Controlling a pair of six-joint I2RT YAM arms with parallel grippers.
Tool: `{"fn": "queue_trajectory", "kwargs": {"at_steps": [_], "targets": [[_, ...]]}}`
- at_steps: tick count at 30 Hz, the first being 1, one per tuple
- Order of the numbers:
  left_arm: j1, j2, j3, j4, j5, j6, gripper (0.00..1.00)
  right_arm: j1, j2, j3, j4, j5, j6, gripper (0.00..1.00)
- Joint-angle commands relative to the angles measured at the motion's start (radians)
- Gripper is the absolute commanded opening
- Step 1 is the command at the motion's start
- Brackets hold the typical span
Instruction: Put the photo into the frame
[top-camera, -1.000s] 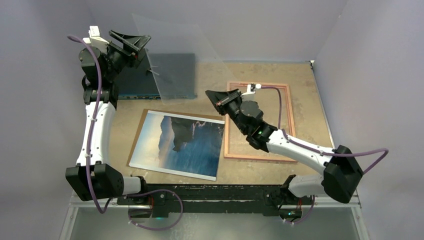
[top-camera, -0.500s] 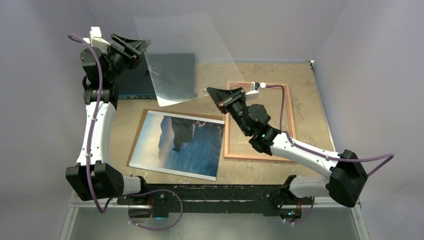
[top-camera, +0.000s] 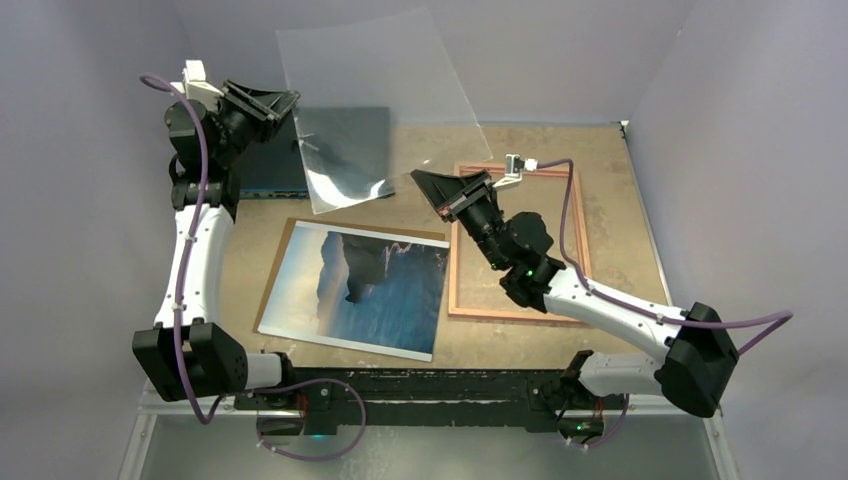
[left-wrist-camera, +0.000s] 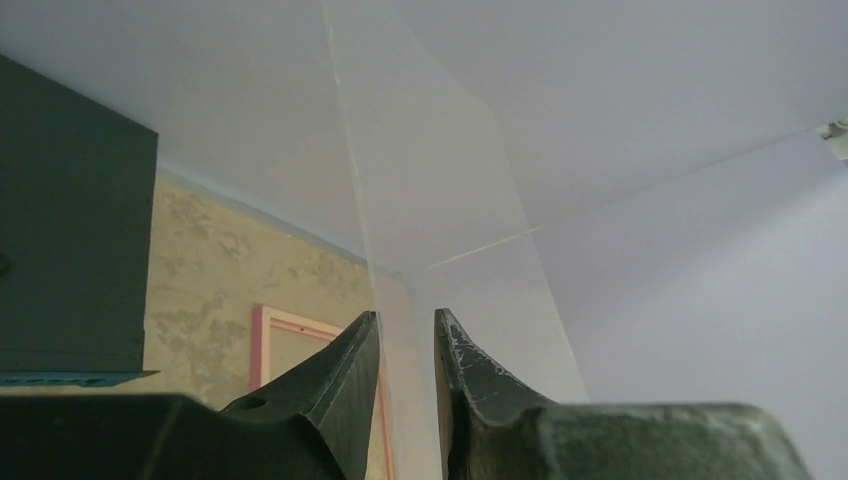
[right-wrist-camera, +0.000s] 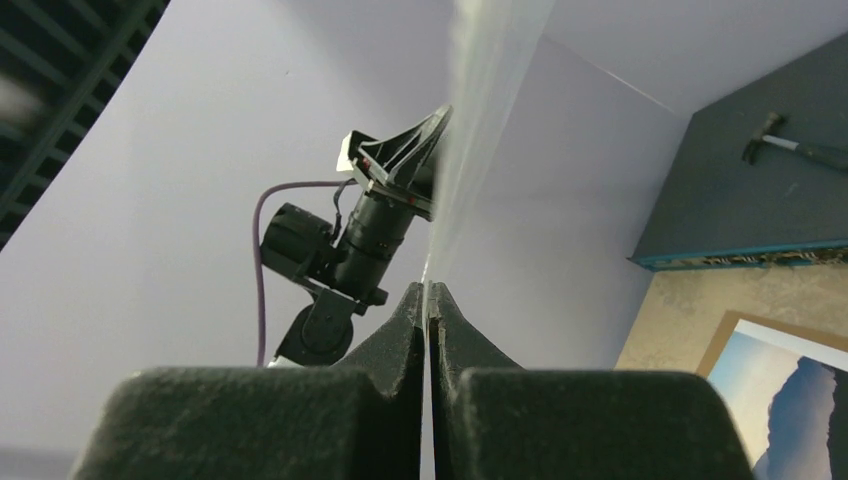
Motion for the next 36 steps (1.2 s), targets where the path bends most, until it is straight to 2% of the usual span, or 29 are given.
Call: {"fn": "queue_trajectory", "kwargs": {"at_steps": [1,8,15,19,22,25,27,29,30,32,36], "targets": [[0.002,-0.012,-0.008,0.16,0.104,-0.098,0.22,0.008,0.004,0.021,0.104,-0.081,-0.075,0.0],[0.0,-0.012,0.002,0.278,0.186,-0.23,0.27,0.006,-0.035,-0.002,0.116,-0.117,-0.132,0.0],[-0.001,-0.011,0.009,0.331,0.236,-0.257,0.31,0.005,-0.054,0.047,0.109,-0.187,-0.22,0.0],[0.0,-0.012,0.025,0.338,0.263,-0.246,0.25,0.004,-0.076,0.064,0.068,-0.196,-0.262,0.0],[0.0,-0.012,0.044,0.316,0.269,-0.216,0.16,-0.005,-0.105,0.066,0.03,-0.194,-0.289,0.0],[0.0,-0.012,0.061,0.316,0.274,-0.192,0.01,-0.011,-0.13,0.059,-0.005,-0.19,-0.303,0.0],[0.0,-0.012,0.073,0.322,0.28,-0.177,0.0,-0.012,-0.138,0.061,-0.041,-0.188,-0.304,0.02],[0.0,-0.012,0.084,0.336,0.285,-0.168,0.0,-0.015,-0.14,0.058,-0.077,-0.195,-0.299,0.13],[0.0,-0.012,0.089,0.341,0.286,-0.161,0.0,-0.018,-0.141,0.053,-0.092,-0.203,-0.292,0.31],[0.001,-0.01,0.104,0.342,0.288,-0.154,0.0,-0.024,-0.146,0.046,-0.134,-0.227,-0.275,0.55],[0.002,-0.006,0.125,0.351,0.296,-0.13,0.0,-0.062,-0.165,0.015,-0.194,-0.339,-0.228,0.85]]}}
